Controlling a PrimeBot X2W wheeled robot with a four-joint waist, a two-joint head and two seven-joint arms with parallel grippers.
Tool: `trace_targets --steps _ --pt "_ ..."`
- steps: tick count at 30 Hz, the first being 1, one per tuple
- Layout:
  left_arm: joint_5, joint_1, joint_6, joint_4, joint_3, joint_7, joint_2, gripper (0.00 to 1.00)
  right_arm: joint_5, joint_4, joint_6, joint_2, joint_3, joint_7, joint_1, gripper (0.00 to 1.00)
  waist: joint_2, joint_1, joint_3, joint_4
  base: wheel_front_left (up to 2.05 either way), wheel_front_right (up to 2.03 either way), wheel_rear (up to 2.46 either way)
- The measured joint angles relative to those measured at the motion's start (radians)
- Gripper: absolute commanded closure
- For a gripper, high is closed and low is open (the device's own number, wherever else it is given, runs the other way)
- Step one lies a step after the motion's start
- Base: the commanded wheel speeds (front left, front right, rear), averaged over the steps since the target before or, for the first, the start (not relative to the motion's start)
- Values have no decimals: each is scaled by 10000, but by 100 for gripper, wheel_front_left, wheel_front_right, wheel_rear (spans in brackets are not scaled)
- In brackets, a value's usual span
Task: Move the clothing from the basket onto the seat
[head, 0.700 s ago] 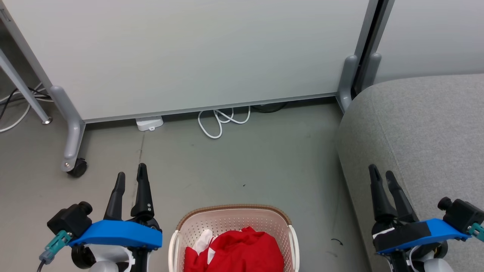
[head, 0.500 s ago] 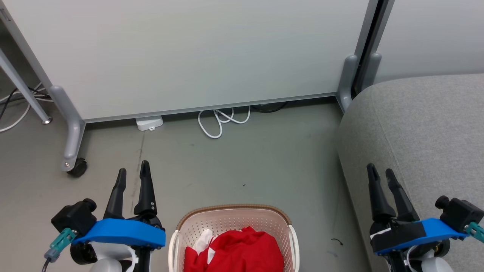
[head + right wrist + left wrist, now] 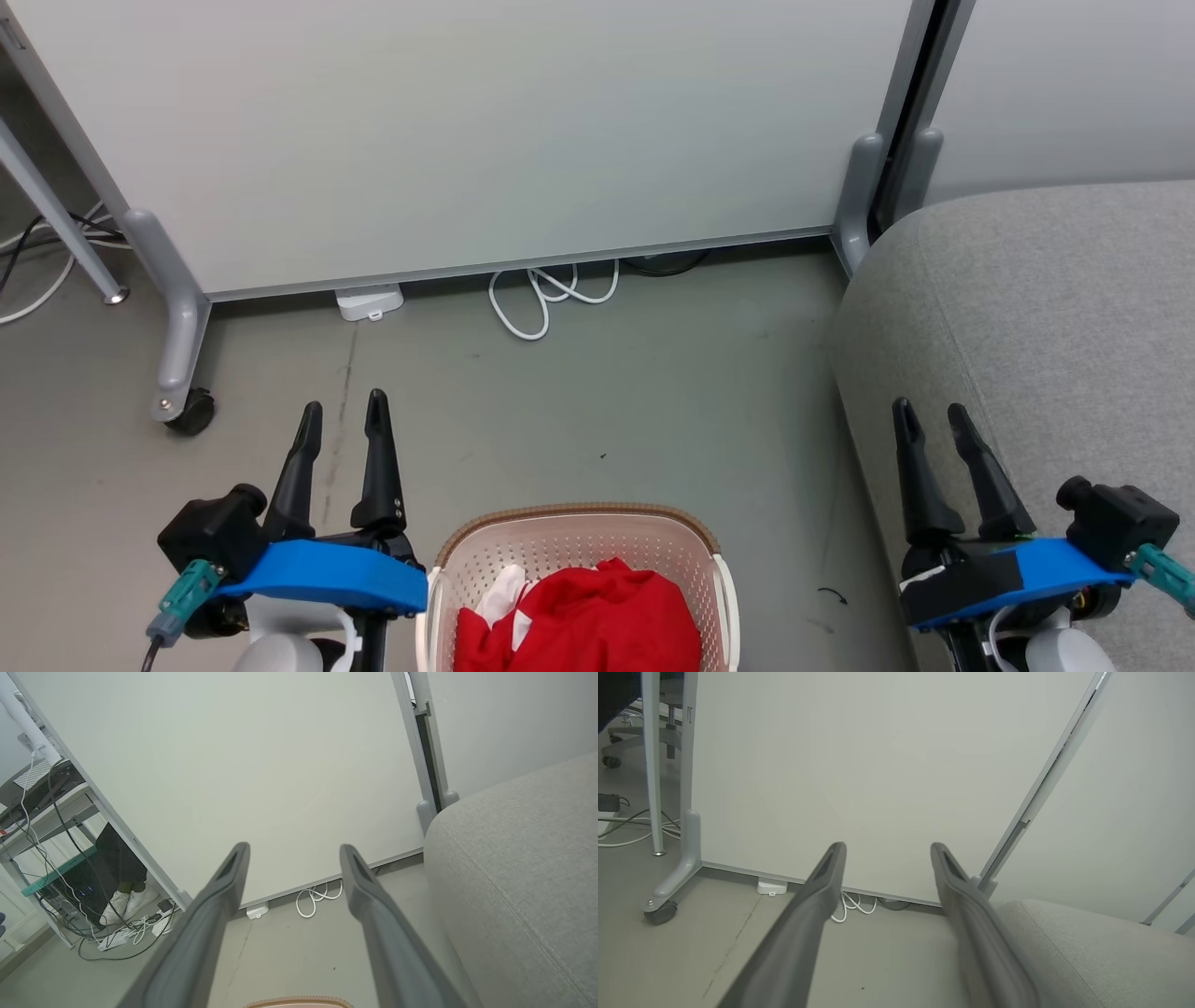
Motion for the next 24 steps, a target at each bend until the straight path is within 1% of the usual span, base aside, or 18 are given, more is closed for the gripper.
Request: trace_targets --steps 10,24 --pt "965 -57 52 -52 -142 -253 0 0 -966 -21 2 -8 44 -249 -57 0 0 -1 27 4 0 0 0" --pt "2038 -139 81 -35 -407 -546 2 0 -2125 94 2 -21 8 -556 -135 0 0 0 51 54 0 0 0"
